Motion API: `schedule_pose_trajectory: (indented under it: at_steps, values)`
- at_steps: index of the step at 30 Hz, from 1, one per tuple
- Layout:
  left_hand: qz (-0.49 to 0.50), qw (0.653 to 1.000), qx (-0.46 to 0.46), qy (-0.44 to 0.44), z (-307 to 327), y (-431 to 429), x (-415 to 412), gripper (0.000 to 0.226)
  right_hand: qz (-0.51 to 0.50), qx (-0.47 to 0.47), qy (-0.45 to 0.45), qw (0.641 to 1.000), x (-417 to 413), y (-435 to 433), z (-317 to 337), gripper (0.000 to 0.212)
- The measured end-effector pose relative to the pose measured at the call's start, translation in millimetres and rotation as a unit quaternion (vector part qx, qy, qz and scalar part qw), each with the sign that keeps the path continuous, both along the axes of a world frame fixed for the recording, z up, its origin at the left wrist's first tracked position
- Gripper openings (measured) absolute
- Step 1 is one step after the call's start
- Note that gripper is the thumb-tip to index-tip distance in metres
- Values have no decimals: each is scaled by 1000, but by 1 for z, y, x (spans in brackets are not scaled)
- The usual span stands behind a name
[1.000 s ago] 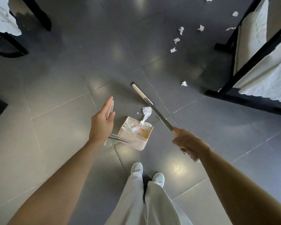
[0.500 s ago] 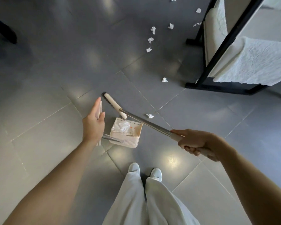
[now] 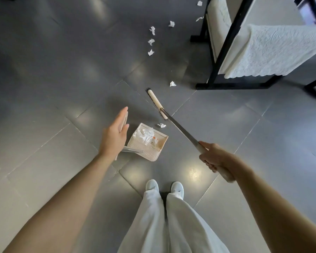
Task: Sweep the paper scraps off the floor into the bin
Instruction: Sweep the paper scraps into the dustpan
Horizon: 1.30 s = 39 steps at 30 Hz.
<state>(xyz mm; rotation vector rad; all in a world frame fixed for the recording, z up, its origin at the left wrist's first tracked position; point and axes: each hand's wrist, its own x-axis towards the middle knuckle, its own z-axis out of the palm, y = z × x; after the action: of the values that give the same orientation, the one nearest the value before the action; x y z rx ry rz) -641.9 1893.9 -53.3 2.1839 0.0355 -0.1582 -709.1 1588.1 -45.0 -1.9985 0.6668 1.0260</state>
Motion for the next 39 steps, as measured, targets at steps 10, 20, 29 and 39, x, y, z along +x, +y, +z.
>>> schedule_pose_trajectory:
  at_steps: [10,20,29,39]
  values:
    - [-46,996,69,-34,0,-29,37,53,-39,85,107,990,-19,6,-7,32]
    - [-14,998,7,-53,9,-30,63,51,-47,91,38,994,29,-33,49,73]
    - [-5,997,-14,-70,23,-67,164,51,-129,97,-61,985,124,-57,34,68]
    - [-6,999,25,-40,16,-132,320,52,-161,97,-46,981,300,-132,2,56]
